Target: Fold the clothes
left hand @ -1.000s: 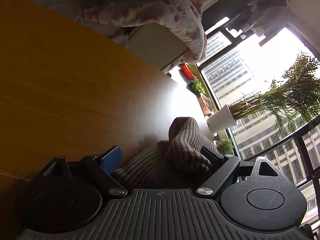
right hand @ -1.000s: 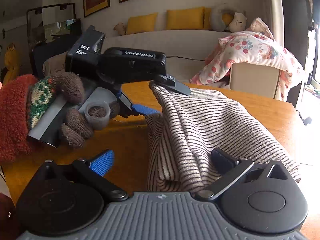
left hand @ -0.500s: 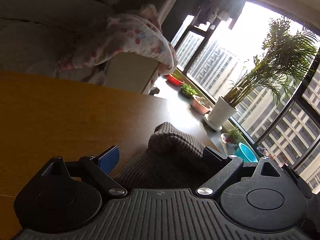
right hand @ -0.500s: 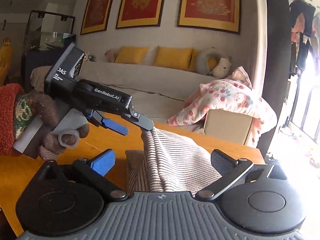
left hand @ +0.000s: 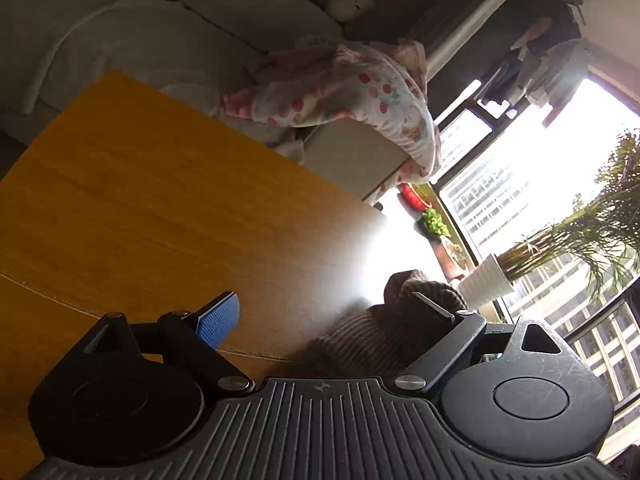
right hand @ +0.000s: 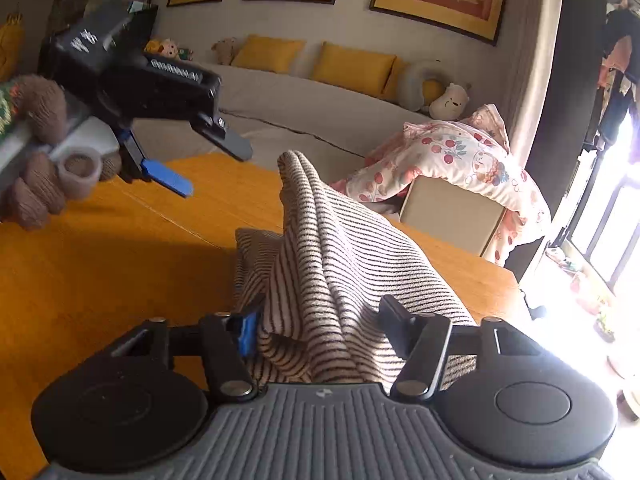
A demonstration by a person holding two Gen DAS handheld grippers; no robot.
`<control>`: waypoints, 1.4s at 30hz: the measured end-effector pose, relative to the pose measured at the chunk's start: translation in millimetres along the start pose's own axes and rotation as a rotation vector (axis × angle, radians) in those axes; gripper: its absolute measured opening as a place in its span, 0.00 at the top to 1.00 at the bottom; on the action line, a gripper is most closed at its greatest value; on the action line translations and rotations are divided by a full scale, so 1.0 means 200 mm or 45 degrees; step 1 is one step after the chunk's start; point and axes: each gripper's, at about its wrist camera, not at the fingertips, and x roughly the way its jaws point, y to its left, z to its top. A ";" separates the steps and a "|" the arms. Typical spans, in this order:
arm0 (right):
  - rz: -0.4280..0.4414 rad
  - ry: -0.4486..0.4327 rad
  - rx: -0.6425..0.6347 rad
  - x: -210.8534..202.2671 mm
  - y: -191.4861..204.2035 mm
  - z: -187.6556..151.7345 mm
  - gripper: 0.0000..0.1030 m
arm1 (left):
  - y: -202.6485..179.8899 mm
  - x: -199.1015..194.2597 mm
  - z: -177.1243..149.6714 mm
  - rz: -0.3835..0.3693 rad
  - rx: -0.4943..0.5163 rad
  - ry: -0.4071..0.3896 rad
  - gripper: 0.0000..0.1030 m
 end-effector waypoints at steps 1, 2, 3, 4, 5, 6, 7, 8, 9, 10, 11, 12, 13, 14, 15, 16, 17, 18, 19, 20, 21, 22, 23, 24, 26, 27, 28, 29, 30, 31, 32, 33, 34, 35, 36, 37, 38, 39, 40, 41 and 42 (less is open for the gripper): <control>-0.028 -0.009 -0.031 0.00 0.02 0.00 0.47 | -0.03 -0.02 -0.01 -0.022 0.013 0.000 0.10; -0.044 -0.015 -0.066 0.00 0.04 0.00 0.47 | -0.06 -0.03 -0.02 -0.044 0.025 0.001 0.10; -0.043 -0.011 -0.099 0.00 0.06 0.00 0.47 | -0.08 -0.04 -0.03 -0.066 0.037 0.002 0.11; -0.044 -0.001 -0.119 0.00 0.07 -0.01 0.40 | -0.11 -0.04 -0.05 -0.090 0.039 0.008 0.11; -0.056 0.007 -0.136 0.01 0.08 -0.02 0.39 | -0.13 -0.02 -0.06 -0.116 0.031 0.023 0.11; -0.067 0.016 -0.152 0.01 0.09 -0.03 0.39 | -0.14 0.00 -0.09 -0.138 0.023 0.047 0.13; -0.067 0.015 -0.139 0.01 0.08 -0.03 0.41 | -0.16 0.02 -0.11 -0.159 0.015 0.071 0.15; -0.057 0.005 -0.100 0.00 0.05 -0.02 0.49 | -0.18 0.05 -0.13 -0.180 0.007 0.096 0.18; -0.054 -0.012 -0.092 -0.02 0.04 0.00 0.55 | -0.19 0.07 -0.16 -0.185 0.017 0.116 0.24; -0.056 -0.034 -0.114 -0.04 0.03 0.02 0.68 | -0.21 0.08 -0.18 -0.180 0.033 0.129 0.28; -0.059 -0.057 -0.136 -0.07 0.02 0.05 0.71 | -0.22 0.11 -0.21 -0.170 0.063 0.152 0.34; -0.061 -0.080 -0.158 -0.09 0.02 0.07 0.73 | -0.24 0.14 -0.24 -0.168 0.082 0.175 0.40; -0.064 -0.102 -0.180 -0.11 0.01 0.09 0.75 | -0.25 0.17 -0.26 -0.176 0.091 0.202 0.44; -0.067 -0.125 -0.201 -0.14 0.00 0.12 0.76 | -0.26 0.20 -0.28 -0.185 0.100 0.230 0.48; -0.069 -0.147 -0.223 -0.16 -0.01 0.14 0.77 | -0.27 0.22 -0.29 -0.178 0.114 0.246 0.48; -0.072 -0.170 -0.245 -0.18 -0.01 0.16 0.79 | -0.27 0.25 -0.31 -0.168 0.129 0.261 0.48; -0.074 -0.193 -0.267 -0.21 -0.02 0.18 0.81 | -0.28 0.27 -0.33 -0.156 0.142 0.275 0.48; -0.077 -0.215 -0.288 -0.23 -0.03 0.21 0.81 | -0.28 0.29 -0.34 -0.156 0.146 0.285 0.48; -0.079 -0.238 -0.310 -0.25 -0.03 0.23 0.81 | -0.27 0.31 -0.36 -0.157 0.147 0.295 0.50; -0.082 -0.260 -0.332 -0.27 -0.04 0.25 0.81 | -0.27 0.33 -0.37 -0.159 0.149 0.304 0.52; -0.074 -0.264 -0.348 -0.28 -0.03 0.25 0.81 | -0.27 0.33 -0.37 -0.165 0.151 0.305 0.52; -0.055 -0.249 -0.358 -0.28 -0.01 0.23 0.81 | -0.27 0.34 -0.38 -0.172 0.153 0.305 0.52; -0.037 -0.235 -0.368 -0.27 0.01 0.21 0.81 | -0.28 0.34 -0.38 -0.176 0.155 0.308 0.52; -0.019 -0.220 -0.378 -0.27 0.03 0.18 0.83 | -0.28 0.33 -0.38 -0.175 0.166 0.313 0.56; 0.017 -0.191 -0.398 -0.25 0.07 0.14 0.82 | -0.27 0.32 -0.39 -0.171 0.189 0.323 0.60; 0.035 -0.176 -0.408 -0.25 0.08 0.11 0.82 | -0.25 0.30 -0.37 -0.167 0.178 0.308 0.58; 0.053 -0.161 -0.418 -0.24 0.10 0.09 0.82 | -0.23 0.27 -0.35 -0.161 0.165 0.290 0.58; 0.071 -0.147 -0.428 -0.24 0.12 0.07 0.82 | -0.22 0.25 -0.32 -0.156 0.152 0.273 0.55; 0.089 -0.132 -0.437 -0.23 0.14 0.04 0.82 | -0.20 0.22 -0.30 -0.151 0.139 0.255 0.52; 0.107 -0.117 -0.447 -0.23 0.16 0.02 0.82 | -0.18 0.20 -0.28 -0.146 0.125 0.238 0.52; 0.125 -0.102 -0.457 -0.22 0.18 0.00 0.82 | -0.18 0.16 -0.24 -0.167 0.111 0.205 0.52; 0.145 -0.094 -0.471 -0.22 0.21 -0.02 0.82 | -0.18 0.12 -0.21 -0.192 0.096 0.171 0.51; 0.160 -0.095 -0.490 -0.22 0.24 -0.04 0.82 | -0.18 0.08 -0.17 -0.216 0.081 0.137 0.49; 0.170 -0.099 -0.511 -0.23 0.27 -0.05 0.81 | -0.20 0.05 -0.14 -0.248 0.092 0.110 0.46; 0.176 -0.102 -0.541 -0.23 0.30 -0.06 0.81 | -0.23 0.03 -0.11 -0.280 0.106 0.085 0.42; 0.176 -0.103 -0.581 -0.23 0.33 -0.08 0.80 | -0.26 0.00 -0.08 -0.313 0.120 0.059 0.41; 0.176 -0.104 -0.621 -0.23 0.36 -0.09 0.79 | -0.29 0.01 -0.07 -0.335 0.132 0.060 0.39; 0.170 -0.109 -0.662 -0.23 0.39 -0.11 0.79 | -0.32 0.02 -0.05 -0.356 0.143 0.063 0.37; 0.157 -0.118 -0.704 -0.23 0.42 -0.13 0.78 | -0.35 0.03 -0.04 -0.378 0.155 0.067 0.37; 0.158 -0.120 -0.716 -0.24 0.43 -0.13 0.76 | -0.37 0.06 -0.03 -0.374 0.167 0.086 0.37; 0.171 -0.117 -0.699 -0.25 0.43 -0.13 0.75 | -0.37 0.11 -0.04 -0.358 0.179 0.109 0.37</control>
